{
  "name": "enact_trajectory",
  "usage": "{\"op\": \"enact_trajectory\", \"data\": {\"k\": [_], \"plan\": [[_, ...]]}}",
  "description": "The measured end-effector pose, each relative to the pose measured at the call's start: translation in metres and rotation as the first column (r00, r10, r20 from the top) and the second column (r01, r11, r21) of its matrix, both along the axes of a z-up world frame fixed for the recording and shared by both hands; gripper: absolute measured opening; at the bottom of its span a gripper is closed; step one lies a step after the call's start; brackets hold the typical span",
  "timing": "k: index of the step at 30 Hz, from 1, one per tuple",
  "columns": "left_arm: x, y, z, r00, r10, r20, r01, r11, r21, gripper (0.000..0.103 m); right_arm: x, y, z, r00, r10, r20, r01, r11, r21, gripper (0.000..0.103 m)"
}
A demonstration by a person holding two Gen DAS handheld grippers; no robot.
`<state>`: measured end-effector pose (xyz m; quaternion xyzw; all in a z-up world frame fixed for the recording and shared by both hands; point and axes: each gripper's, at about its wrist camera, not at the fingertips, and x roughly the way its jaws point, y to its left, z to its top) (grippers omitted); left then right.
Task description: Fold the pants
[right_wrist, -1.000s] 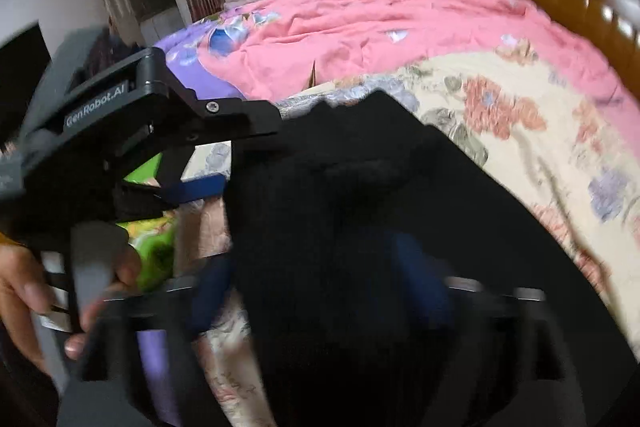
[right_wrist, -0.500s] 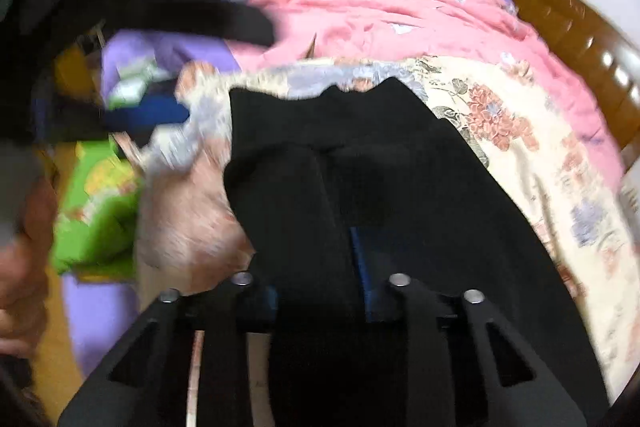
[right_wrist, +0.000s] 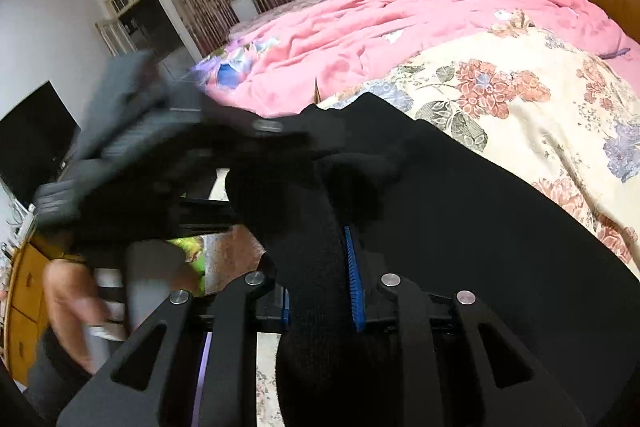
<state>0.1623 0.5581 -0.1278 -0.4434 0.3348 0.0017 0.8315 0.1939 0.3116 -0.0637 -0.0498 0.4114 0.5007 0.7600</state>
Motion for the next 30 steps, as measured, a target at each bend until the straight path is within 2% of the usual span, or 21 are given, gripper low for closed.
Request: {"op": "enact_trajectory", "data": {"k": [1,2,3,4,5,7,8,11,14,17,19,20,21,24,26,27,28,30], "plan": [[0.009,-0.001,-0.005,1.000,-0.010,-0.008,0.010,1.000,-0.005,0.096,0.000,0.000,0.001,1.000,0.003,-0.004,-0.003,1.000,-0.001,0.023],[0.015,-0.003,-0.008,1.000,-0.020,-0.008,0.020,1.000,-0.004,0.091,0.000,0.001,0.000,1.000,0.012,-0.020,-0.012,1.000,-0.013,0.030],[0.020,-0.004,-0.010,0.999,-0.031,-0.010,0.031,1.000,0.001,0.068,0.003,0.005,-0.001,0.999,0.018,-0.034,-0.019,1.000,-0.023,0.033],[0.026,-0.006,-0.013,0.998,-0.035,-0.052,0.036,0.999,0.024,0.045,0.002,0.004,0.000,0.998,0.032,-0.050,-0.034,0.999,-0.032,0.053],[0.028,-0.006,-0.013,0.997,-0.024,-0.080,0.028,0.998,0.054,0.040,0.001,0.001,0.003,0.999,0.031,-0.043,-0.033,0.999,-0.036,0.069],[0.025,-0.003,-0.011,0.998,-0.039,-0.058,0.042,0.997,0.065,0.032,-0.005,-0.017,0.015,1.000,0.029,0.010,-0.029,0.999,-0.020,0.077],[0.022,-0.002,-0.007,0.998,-0.040,-0.048,0.044,0.996,0.082,0.031,-0.005,-0.022,0.017,0.999,0.030,0.023,-0.030,0.999,-0.028,0.077],[0.018,-0.006,0.010,0.998,-0.057,-0.010,0.058,0.986,0.156,0.029,0.000,-0.057,0.023,0.995,0.000,0.104,0.014,0.991,-0.132,0.077],[0.021,-0.020,0.031,0.995,-0.096,0.004,0.091,0.958,0.271,0.029,0.011,-0.100,0.020,0.984,-0.070,0.165,0.106,0.968,-0.226,0.077],[0.018,-0.035,0.053,0.989,-0.132,0.064,0.101,0.930,0.354,0.029,0.019,-0.120,0.002,0.984,-0.084,0.155,0.126,0.951,-0.284,0.077],[0.014,-0.048,0.071,0.984,-0.148,0.103,0.095,0.910,0.404,0.029,0.015,-0.118,-0.022,0.988,-0.041,0.151,0.092,0.932,-0.351,0.078],[0.011,-0.054,0.081,0.980,-0.155,0.122,0.091,0.903,0.421,0.029,0.010,-0.117,-0.027,0.980,-0.023,0.197,0.094,0.929,-0.357,0.084],[0.009,-0.061,0.090,0.975,-0.169,0.145,0.092,0.898,0.431,0.029,0.005,-0.116,-0.029,0.972,-0.021,0.235,0.105,0.932,-0.348,0.085],[-0.002,-0.096,0.123,0.955,-0.225,0.194,0.100,0.858,0.504,0.029,0.012,-0.120,-0.023,0.982,-0.046,0.182,0.104,0.940,-0.326,0.085],[-0.010,-0.123,0.142,0.935,-0.269,0.230,0.107,0.834,0.541,0.028,0.017,-0.134,-0.015,0.986,-0.074,0.152,0.115,0.954,-0.276,0.085],[-0.012,-0.132,0.148,0.930,-0.280,0.239,0.106,0.825,0.554,0.023,0.020,-0.145,-0.010,0.981,-0.112,0.161,0.150,0.957,-0.250,0.085],[-0.016,-0.146,0.156,0.919,-0.303,0.252,0.114,0.816,0.567,0.022,0.025,-0.152,-0.008,0.971,-0.146,0.187,0.191,0.949,-0.251,0.085],[-0.020,-0.165,0.164,0.907,-0.330,0.261,0.125,0.804,0.581,0.022,0.035,-0.154,-0.015,0.965,-0.157,0.210,0.217,0.927,-0.305,0.085]]}}
